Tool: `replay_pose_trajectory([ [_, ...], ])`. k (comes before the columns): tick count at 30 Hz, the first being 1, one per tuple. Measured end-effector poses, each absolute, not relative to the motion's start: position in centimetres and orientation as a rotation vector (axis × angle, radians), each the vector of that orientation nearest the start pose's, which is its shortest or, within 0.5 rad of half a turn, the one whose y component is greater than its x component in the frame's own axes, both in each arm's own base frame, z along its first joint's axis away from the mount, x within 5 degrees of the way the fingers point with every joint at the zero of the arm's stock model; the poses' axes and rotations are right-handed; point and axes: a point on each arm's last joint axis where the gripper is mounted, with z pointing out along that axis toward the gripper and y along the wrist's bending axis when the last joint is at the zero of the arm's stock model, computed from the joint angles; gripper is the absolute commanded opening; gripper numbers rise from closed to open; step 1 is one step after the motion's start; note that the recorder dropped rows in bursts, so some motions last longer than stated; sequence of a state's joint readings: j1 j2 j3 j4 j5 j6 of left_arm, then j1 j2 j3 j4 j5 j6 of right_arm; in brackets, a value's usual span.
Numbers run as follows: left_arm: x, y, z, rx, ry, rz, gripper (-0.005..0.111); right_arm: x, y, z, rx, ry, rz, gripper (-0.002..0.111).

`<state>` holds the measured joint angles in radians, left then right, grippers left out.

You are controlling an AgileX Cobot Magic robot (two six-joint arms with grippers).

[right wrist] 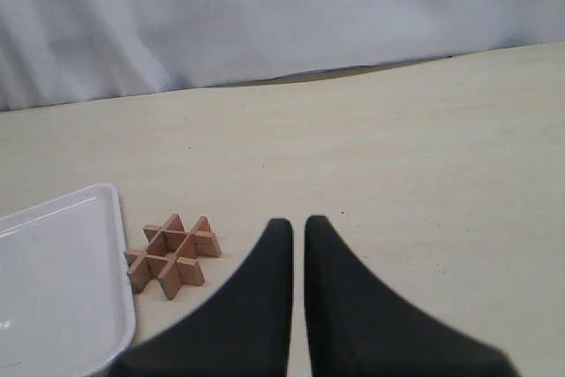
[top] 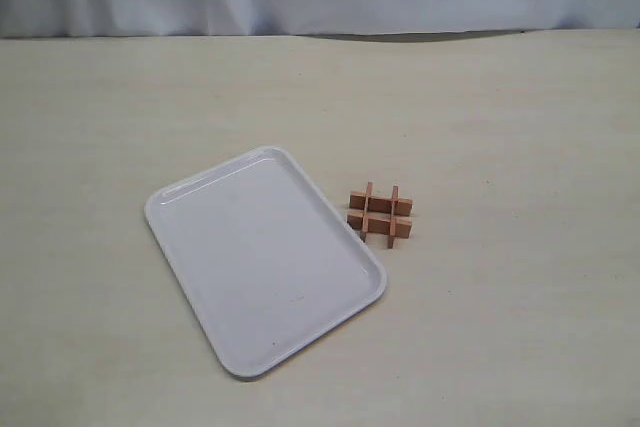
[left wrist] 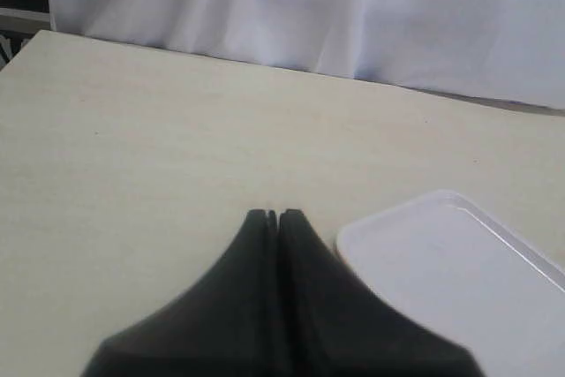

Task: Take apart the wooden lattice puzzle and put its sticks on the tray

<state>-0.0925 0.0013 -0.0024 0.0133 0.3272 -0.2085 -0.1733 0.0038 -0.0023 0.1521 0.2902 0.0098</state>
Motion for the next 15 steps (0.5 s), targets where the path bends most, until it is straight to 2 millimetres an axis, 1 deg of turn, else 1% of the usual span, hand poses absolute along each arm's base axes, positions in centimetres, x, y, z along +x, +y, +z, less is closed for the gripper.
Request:
replay_pose_trajectory([
  [12,5.37,-0.46,18.44,-0.097,1.812,-0.201,0.0,5.46,-0.55,18.78,0.259,1.753,0.026,0.005],
  [15,5.37,-0.46,18.44,-0.097,1.812,-0.201,0.0,5.51,-0.6,19.01,0.258,1.723,0.022,0.005],
])
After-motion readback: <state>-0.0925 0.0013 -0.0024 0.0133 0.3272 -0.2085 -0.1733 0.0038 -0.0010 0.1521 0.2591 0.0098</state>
